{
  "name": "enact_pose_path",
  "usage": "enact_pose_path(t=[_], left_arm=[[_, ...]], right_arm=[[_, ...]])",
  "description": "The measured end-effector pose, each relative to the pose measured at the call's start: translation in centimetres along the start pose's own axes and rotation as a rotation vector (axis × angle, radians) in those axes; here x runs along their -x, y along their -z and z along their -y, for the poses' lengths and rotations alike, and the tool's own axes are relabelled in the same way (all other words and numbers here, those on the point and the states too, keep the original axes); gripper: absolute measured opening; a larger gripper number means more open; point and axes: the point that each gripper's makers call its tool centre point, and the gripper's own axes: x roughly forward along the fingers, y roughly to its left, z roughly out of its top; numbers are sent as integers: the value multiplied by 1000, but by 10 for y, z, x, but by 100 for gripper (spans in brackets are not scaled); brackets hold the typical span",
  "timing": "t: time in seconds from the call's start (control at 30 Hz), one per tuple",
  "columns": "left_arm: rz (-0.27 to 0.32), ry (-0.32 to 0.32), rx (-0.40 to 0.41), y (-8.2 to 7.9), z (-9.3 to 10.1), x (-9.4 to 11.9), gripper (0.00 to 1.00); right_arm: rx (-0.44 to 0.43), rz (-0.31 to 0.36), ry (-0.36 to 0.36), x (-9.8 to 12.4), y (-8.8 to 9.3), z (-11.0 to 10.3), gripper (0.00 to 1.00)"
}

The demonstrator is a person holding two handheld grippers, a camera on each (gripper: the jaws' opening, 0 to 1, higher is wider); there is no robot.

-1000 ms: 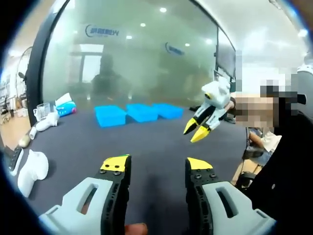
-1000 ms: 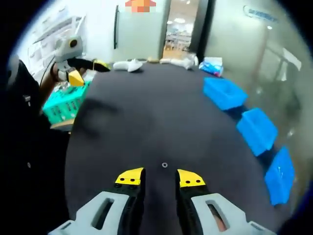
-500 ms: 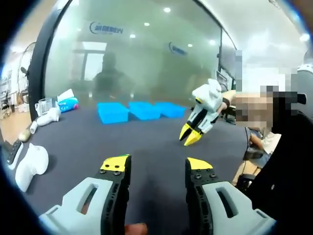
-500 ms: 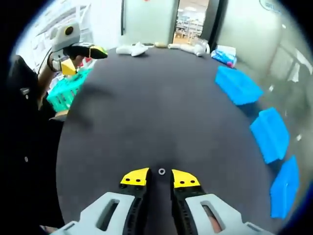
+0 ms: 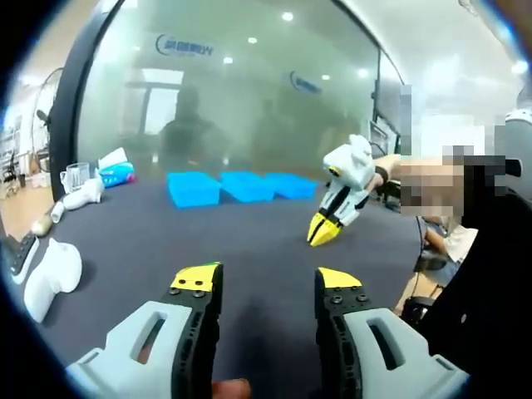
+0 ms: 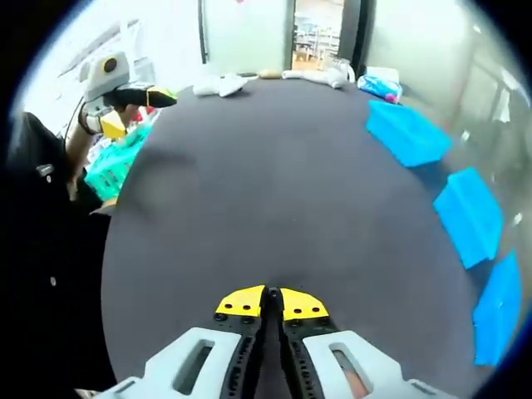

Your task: Sort the screws, nuts, and washers into the corresponding bins

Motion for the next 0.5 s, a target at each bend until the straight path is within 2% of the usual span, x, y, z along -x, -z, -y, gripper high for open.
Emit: enact_pose_path(t=[0.3,0.5], left_arm=[[4,-1,-3,-2,0,0,43],[12,-5,-6,-5,-1,0,43]], right_arm=[[5,32,16,5,-1,-3,3],[-62,132,72,19,-3,4,3]])
